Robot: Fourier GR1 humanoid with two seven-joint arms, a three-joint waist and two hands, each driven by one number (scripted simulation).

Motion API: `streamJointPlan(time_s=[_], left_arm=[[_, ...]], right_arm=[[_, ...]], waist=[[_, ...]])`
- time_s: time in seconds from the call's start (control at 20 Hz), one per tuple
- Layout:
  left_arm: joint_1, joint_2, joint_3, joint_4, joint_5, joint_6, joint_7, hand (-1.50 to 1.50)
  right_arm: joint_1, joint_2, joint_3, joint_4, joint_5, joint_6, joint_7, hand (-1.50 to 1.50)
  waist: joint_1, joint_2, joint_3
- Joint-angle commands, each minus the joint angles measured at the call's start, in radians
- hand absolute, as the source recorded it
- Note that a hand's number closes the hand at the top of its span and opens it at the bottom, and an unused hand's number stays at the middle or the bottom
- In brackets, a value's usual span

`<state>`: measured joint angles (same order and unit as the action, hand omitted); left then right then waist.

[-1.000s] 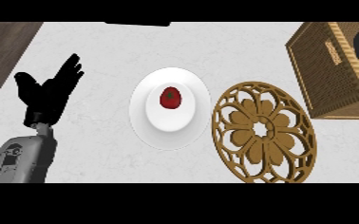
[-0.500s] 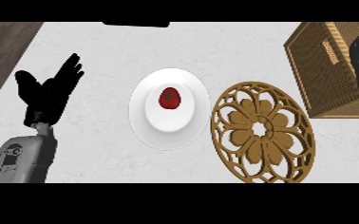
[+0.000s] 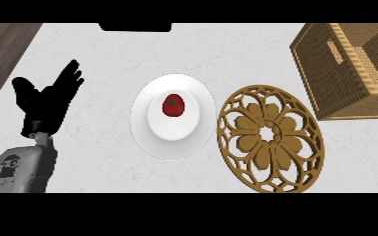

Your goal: Pick the sweet potato from the placemat and place it in the basket

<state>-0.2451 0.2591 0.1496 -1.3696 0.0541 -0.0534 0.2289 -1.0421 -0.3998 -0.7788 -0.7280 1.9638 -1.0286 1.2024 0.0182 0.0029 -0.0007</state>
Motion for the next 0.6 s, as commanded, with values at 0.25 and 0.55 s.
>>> streamJointPlan(time_s=[0.25,0.55], left_arm=[[0.059,0.033,0.041,-0.016,0.025,-0.02,0.0,0.0],[0.05,0.024,0.032,-0.023,0.019,-0.008,0.029,0.0]], right_arm=[[0.153,0.347,-0.066,-0.442,0.005,-0.03,0.109,-1.5],[0.318,0.397,0.104,-0.613,-0.156,0.095,0.085,-1.5]], waist=[[-0.053,-0.027,-0.001],[-0.061,-0.041,-0.001]])
